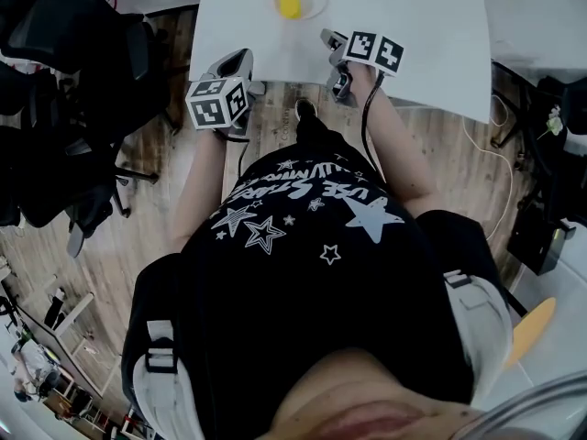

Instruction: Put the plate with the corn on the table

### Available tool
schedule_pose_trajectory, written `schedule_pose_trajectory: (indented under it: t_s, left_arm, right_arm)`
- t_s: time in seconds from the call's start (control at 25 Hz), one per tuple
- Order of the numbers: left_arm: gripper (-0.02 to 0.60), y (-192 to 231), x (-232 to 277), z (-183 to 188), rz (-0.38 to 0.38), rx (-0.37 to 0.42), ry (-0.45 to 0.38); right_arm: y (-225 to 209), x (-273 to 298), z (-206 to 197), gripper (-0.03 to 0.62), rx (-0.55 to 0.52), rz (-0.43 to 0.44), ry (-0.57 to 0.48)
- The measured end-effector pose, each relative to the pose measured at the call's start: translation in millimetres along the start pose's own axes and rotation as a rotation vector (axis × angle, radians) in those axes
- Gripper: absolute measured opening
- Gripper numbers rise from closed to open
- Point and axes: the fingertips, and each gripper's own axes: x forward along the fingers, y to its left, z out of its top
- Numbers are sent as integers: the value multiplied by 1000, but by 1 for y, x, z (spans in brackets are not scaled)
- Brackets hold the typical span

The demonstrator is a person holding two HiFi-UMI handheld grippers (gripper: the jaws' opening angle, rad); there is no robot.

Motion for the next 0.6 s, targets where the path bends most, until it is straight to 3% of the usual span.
schedule_pose_trajectory:
  t_s: [0.6]
  left_arm:
    - [5, -33, -114, -58, -46, 9, -28]
  right_arm:
    - [38, -89, -101, 24, -39, -4, -69]
